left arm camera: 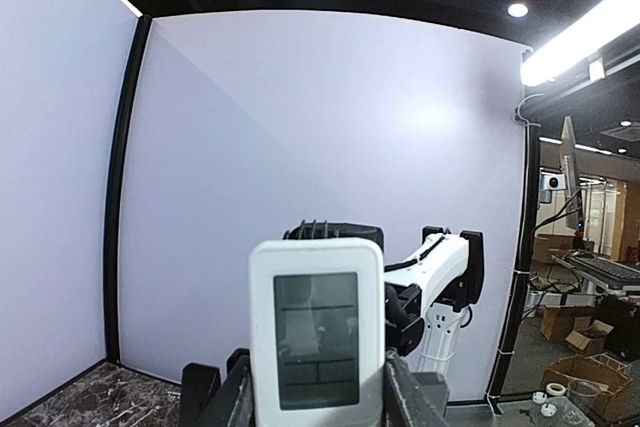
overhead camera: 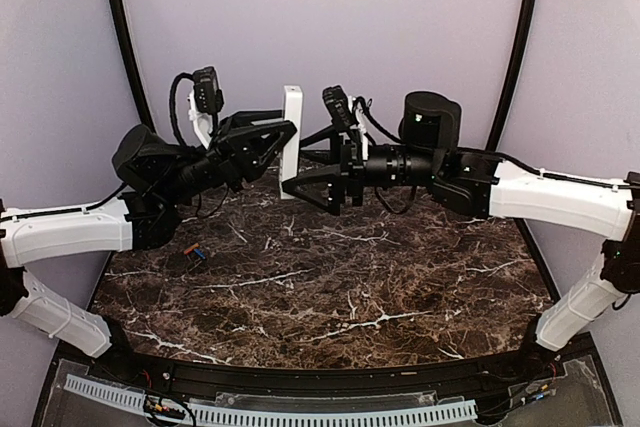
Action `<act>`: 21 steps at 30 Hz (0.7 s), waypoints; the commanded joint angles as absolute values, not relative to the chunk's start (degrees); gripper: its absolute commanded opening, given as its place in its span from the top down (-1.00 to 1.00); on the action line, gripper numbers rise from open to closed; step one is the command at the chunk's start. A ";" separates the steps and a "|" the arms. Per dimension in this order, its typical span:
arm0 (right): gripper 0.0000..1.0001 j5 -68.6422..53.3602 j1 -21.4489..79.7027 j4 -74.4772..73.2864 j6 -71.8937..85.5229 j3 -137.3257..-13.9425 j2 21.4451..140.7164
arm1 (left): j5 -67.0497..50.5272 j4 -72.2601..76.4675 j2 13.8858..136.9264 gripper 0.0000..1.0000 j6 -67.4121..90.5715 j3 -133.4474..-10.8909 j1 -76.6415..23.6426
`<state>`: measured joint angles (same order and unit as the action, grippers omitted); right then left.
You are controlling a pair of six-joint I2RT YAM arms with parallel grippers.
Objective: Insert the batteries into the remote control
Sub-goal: Pass from the left arm to the right
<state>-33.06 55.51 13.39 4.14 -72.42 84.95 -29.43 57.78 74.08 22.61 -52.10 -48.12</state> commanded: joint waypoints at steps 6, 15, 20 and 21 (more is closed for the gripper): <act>-0.25 -39.09 57.46 17.10 4.81 -75.84 89.72 | -31.49 63.77 74.61 1.00 22.21 -52.43 -49.99; 1.00 -34.95 57.78 7.93 0.50 -75.85 84.47 | -26.56 55.57 71.31 0.71 20.06 -52.22 -50.04; 1.00 -20.42 57.77 -8.47 -8.87 -77.02 78.34 | -19.66 34.07 65.87 -0.62 12.07 -53.65 -50.10; 1.00 -16.86 57.82 -14.18 -10.61 -78.32 77.79 | -18.52 30.88 64.28 -0.71 9.63 -54.57 -50.10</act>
<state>-30.72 57.76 0.43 -2.22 -74.85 83.18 -24.86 47.55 69.89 17.78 -52.21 -50.37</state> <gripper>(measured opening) 0.343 0.777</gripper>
